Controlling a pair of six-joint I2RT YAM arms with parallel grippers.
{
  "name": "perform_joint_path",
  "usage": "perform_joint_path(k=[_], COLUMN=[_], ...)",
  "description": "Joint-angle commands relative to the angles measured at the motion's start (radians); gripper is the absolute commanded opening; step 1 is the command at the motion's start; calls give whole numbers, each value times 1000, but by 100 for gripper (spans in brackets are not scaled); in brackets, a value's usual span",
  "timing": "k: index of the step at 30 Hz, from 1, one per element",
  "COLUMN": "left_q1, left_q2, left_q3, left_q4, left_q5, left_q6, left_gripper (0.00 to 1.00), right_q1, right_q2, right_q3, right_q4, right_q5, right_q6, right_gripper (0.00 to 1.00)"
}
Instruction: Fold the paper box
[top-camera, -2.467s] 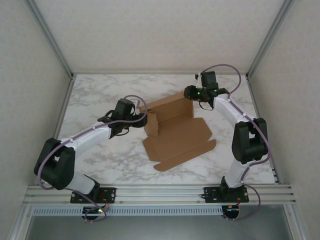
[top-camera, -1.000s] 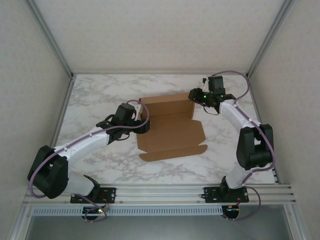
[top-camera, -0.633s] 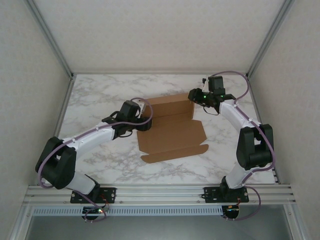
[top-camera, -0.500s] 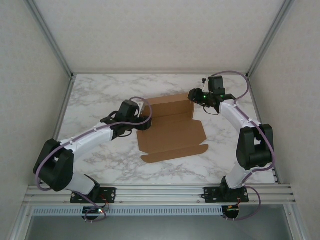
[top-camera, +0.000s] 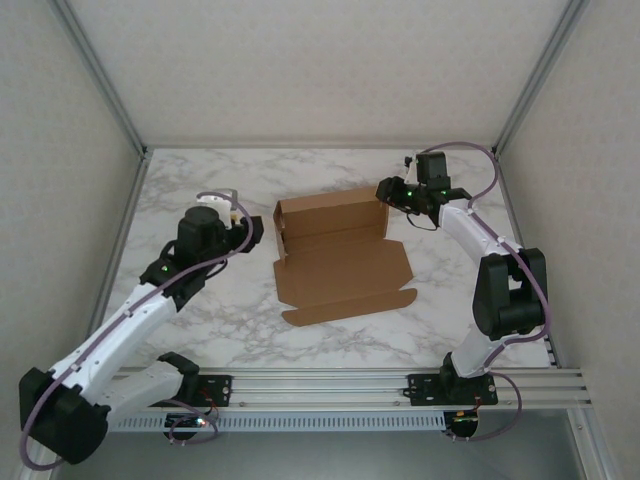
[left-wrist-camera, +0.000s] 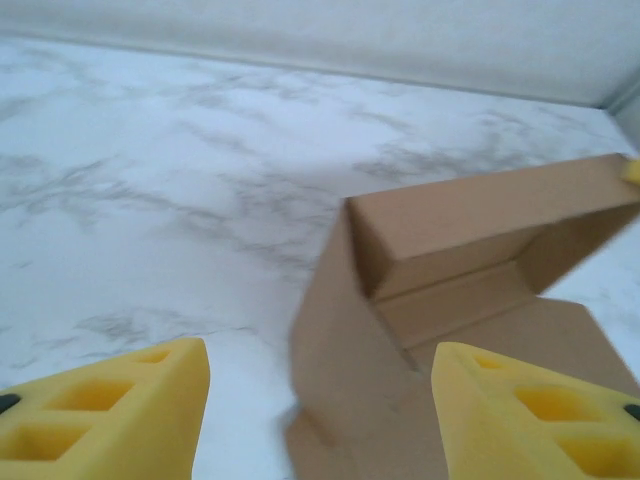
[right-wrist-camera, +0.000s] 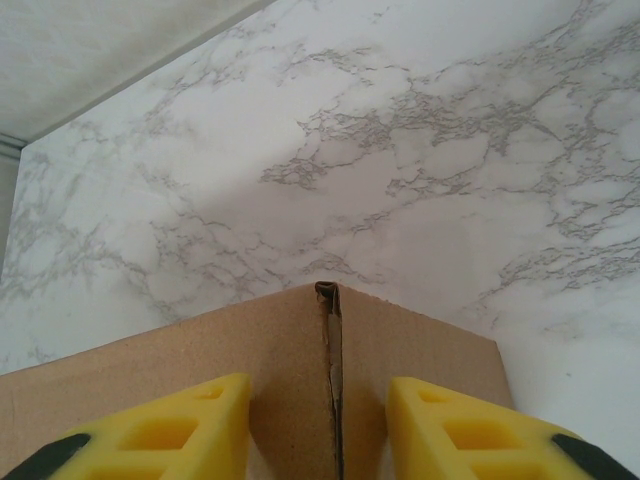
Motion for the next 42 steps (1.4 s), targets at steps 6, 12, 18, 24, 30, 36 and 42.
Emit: perform_joint_path(k=[6, 12, 18, 24, 30, 36, 42], left_q1=[2, -50, -71, -76, -80, -80, -80], left_q2=[158, 262, 390, 470, 528, 569, 629], left_q3=[-25, 22, 101, 161, 200, 209, 225], left_q4=[-121, -83, -49, -5, 36, 137, 247], left_q5=[26, 21, -4, -25, -57, -118, -136], left_q6=[17, 44, 49, 49, 56, 56, 74], left_gripper=[64, 66, 68, 68, 68, 67, 68], right_q1=[-11, -11, -11, -9, -5, 1, 13], right_q2=[36, 35, 30, 24, 22, 16, 9], right_q3=[-34, -34, -31, -35, -43, -54, -52], right_q4=[-106, -104, -105, -105, -101, -94, -106], right_q5=[25, 20, 14, 3, -7, -19, -22], right_q6=[-15, -14, -12, -11, -13, -11, -14], right_gripper=[39, 39, 39, 39, 38, 38, 38])
